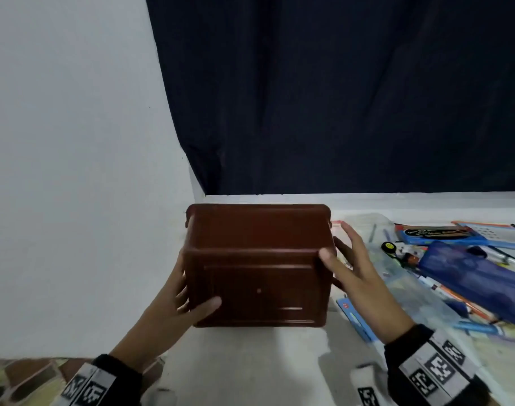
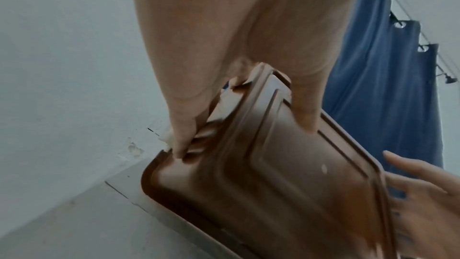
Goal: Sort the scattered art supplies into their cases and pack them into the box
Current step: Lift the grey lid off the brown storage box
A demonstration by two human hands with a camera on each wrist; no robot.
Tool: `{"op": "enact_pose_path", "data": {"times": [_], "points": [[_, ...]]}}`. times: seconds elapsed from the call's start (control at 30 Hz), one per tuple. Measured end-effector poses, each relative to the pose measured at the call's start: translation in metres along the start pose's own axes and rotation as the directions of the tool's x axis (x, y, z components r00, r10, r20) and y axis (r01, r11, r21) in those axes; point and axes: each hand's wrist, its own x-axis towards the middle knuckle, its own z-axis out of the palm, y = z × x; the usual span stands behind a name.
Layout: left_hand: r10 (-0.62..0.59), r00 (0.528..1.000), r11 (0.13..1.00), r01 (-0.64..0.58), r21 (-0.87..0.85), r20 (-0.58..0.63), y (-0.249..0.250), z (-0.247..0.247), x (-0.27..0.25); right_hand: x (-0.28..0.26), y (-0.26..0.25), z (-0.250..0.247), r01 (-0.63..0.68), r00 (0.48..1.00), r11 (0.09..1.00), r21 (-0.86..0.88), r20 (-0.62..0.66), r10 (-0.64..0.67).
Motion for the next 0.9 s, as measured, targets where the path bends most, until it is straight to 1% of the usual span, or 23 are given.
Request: {"op": "enact_pose_path", "data": {"times": [0.03, 0.13, 0.17, 0.3, 0.37, 0.43, 0.5, 0.57, 0.6, 0.67, 0.73, 0.8, 0.9], "points": [[0.011, 0.999, 0.999, -0.012, -0.039, -0.034, 0.004, 0.006, -0.007, -0.005, -0.003, 0.001, -0.017, 1.0, 1.0, 0.021, -0.019, 0.017], [-0.076, 0.992, 0.979, 0.055, -0.196, -0.101, 0.009, 0.025, -0.027, -0.017, 0.001, 0.0, -0.041, 0.998, 0.998, -0.041, -0.055, 0.039], [-0.101, 0.989, 0.975, 0.076, -0.211, -0.108, 0.009, 0.032, -0.035, -0.024, 0.004, 0.0, -0.032, 0.998, 0.997, -0.064, -0.051, 0.029], [-0.097, 0.987, 0.975, 0.068, -0.211, -0.131, 0.013, 0.041, -0.047, -0.041, 0.006, -0.002, 0.024, 1.0, 0.996, -0.091, -0.014, -0.025], [-0.107, 0.987, 0.971, 0.077, -0.228, -0.122, 0.018, 0.041, -0.055, -0.045, 0.004, -0.008, 0.025, 0.999, 0.994, -0.11, -0.035, -0.029], [-0.125, 0.978, 0.966, 0.082, -0.243, -0.165, 0.022, 0.041, -0.067, -0.052, 0.001, -0.014, 0.008, 0.997, 0.993, -0.12, -0.077, -0.017], [-0.134, 0.954, 0.96, 0.058, -0.272, -0.27, 0.025, 0.043, -0.085, -0.064, -0.001, -0.019, -0.012, 0.995, 0.997, -0.073, -0.095, 0.005], [-0.134, 0.925, 0.959, 0.03, -0.282, -0.357, 0.03, 0.046, -0.105, -0.079, -0.003, -0.024, -0.048, 0.995, 0.998, 0.034, -0.088, 0.051], [-0.128, 0.916, 0.959, 0.017, -0.283, -0.379, 0.034, 0.049, -0.114, -0.087, -0.005, -0.026, -0.084, 0.993, 0.991, 0.1, -0.076, 0.091], [-0.117, 0.916, 0.955, -0.002, -0.296, -0.384, 0.041, 0.056, -0.131, -0.1, -0.007, -0.031, -0.174, 0.983, 0.952, 0.251, -0.02, 0.185], [-0.122, 0.928, 0.952, 0.008, -0.307, -0.352, 0.044, 0.065, -0.145, -0.108, -0.006, -0.035, -0.247, 0.967, 0.911, 0.332, 0.031, 0.251], [-0.137, 0.925, 0.948, 0.02, -0.316, -0.354, 0.041, 0.071, -0.157, -0.116, -0.001, -0.036, -0.27, 0.962, 0.914, 0.303, 0.049, 0.268], [-0.181, 0.914, 0.948, 0.063, -0.313, -0.363, 0.036, 0.078, -0.172, -0.132, 0.01, -0.033, -0.29, 0.957, 0.937, 0.197, 0.066, 0.282]]}}
